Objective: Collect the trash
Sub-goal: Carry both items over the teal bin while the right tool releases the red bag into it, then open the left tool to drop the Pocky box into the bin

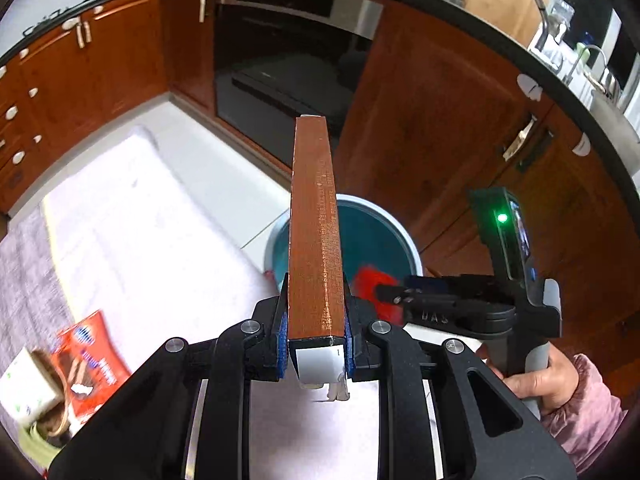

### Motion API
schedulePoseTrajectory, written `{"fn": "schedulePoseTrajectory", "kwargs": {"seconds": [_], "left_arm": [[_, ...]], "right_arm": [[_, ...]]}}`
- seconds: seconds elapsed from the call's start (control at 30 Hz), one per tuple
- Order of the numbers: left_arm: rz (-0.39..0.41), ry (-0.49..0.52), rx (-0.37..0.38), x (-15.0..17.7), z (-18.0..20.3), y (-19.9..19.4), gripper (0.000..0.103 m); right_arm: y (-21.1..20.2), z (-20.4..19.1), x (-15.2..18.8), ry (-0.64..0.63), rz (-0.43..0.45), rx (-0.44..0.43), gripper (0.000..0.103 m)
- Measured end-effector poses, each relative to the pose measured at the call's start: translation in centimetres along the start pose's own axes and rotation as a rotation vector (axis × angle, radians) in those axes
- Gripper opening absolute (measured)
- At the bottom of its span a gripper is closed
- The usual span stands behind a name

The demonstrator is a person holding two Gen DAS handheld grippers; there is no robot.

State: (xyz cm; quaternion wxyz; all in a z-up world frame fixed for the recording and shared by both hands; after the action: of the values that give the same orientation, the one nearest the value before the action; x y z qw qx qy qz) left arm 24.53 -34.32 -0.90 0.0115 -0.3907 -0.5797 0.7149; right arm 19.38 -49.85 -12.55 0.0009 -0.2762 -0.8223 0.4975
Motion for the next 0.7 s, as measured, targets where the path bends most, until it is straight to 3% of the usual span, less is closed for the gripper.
{"fn": "schedulePoseTrajectory", "kwargs": {"seconds": [0.03, 0.1, 0.27, 0.6, 0.67, 0.7], "left_arm": [[-0.003, 0.003, 0.003, -0.2, 0.2, 0.3, 0.020], [-0.013, 0.009, 0.013, -0.4, 0.7, 1.1, 0.020], [-0.034, 0.032, 0.023, -0.7, 1.9, 2.8, 0.020], [-0.152, 0.047, 0.025, -0.7, 3.4, 8.0, 0.022], [-0.160, 0.042, 0.017, -0.6, 3.3, 8.4, 0.030], [-0.160, 0.040, 0.005, -0.6, 3.1, 8.5, 0.042]], "right_arm": [[-0.2, 0.2, -0.2, -0.001, 0.016, 0.010, 0.062], [-0.5, 0.3, -0.6, 0.003, 0.025, 0.019, 0.072], [-1.6, 1.0, -1.1, 0.044, 0.064, 0.050, 0.078], [-2.2, 2.1, -1.1, 0.100, 0.088, 0.076, 0.080], [-2.4, 2.9, -1.1, 0.101, 0.086, 0.078, 0.080], [-2.4, 2.9, -1.1, 0.101, 0.082, 0.079, 0.080]]}}
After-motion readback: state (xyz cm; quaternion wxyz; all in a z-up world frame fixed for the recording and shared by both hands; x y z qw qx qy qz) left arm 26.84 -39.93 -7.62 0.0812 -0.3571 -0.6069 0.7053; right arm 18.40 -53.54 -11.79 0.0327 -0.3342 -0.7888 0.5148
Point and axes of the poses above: each gripper's, at about its wrist camera, not at the fingertips, and y roughly the way its jaws point, z to its right, x to its underside, the point moved 2 cm from there along y, roughly the way its jaws point, and after that the axes turned 11 degrees about -x, right-handed, at the moved point
